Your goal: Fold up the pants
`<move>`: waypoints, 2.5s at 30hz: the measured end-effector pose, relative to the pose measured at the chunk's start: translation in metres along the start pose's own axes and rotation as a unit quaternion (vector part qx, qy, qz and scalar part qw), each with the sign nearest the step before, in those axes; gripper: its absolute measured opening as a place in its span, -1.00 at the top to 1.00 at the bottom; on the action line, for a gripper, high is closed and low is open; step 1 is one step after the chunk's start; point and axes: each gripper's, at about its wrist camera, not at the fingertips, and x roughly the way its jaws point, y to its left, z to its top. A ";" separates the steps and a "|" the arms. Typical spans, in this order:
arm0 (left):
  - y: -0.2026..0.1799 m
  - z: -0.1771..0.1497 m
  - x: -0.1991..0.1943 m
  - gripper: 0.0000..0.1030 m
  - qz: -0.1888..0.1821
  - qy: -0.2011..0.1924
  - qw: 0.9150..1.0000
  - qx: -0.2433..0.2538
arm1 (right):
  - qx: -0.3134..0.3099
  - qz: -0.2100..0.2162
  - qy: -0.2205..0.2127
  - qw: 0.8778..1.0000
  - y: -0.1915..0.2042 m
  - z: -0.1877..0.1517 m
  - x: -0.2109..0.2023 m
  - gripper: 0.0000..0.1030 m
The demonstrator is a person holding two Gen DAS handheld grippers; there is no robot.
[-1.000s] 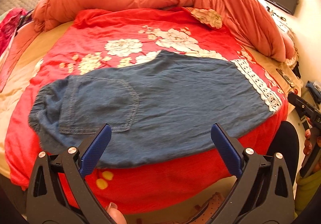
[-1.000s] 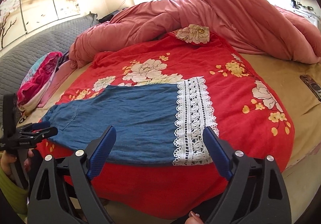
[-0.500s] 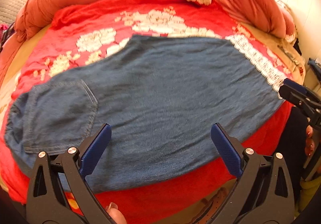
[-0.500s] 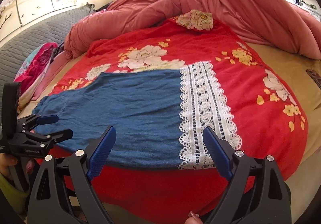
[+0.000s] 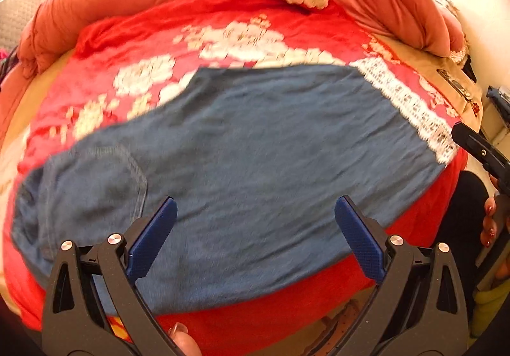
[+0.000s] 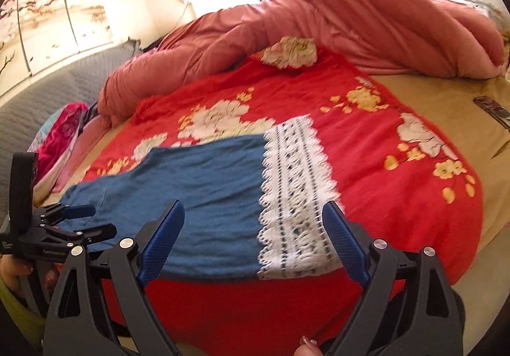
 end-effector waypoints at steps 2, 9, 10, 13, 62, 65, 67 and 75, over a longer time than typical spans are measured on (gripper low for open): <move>-0.006 0.009 0.000 -0.81 -0.005 -0.003 1.000 0.007 | 0.008 -0.012 -0.001 1.000 -0.005 0.002 -0.002 -0.82; -0.041 0.056 0.009 -0.81 -0.024 -0.011 0.998 0.052 | 0.035 -0.033 0.003 0.999 -0.022 0.001 -0.005 -0.82; -0.048 0.064 0.013 -0.81 -0.026 -0.012 0.998 0.061 | 0.044 -0.029 0.004 0.999 -0.025 0.000 -0.005 -0.82; -0.061 0.084 0.026 -0.81 -0.040 -0.002 0.996 0.074 | 0.064 -0.022 0.010 0.998 -0.032 -0.002 -0.003 -0.82; -0.115 0.166 0.174 0.37 -0.255 0.123 0.954 0.098 | 0.131 0.086 0.050 0.986 -0.047 -0.012 0.043 0.49; -0.111 0.164 0.171 0.53 -0.254 0.115 0.956 0.090 | 0.124 0.090 0.045 0.987 -0.044 -0.010 0.042 0.55; -0.109 0.163 0.168 0.59 -0.253 0.109 0.957 0.089 | 0.119 0.091 0.039 0.988 -0.042 -0.009 0.041 0.59; -0.089 0.166 0.140 0.69 -0.284 0.075 0.954 0.061 | 0.070 0.099 0.007 0.993 -0.013 0.005 0.020 0.65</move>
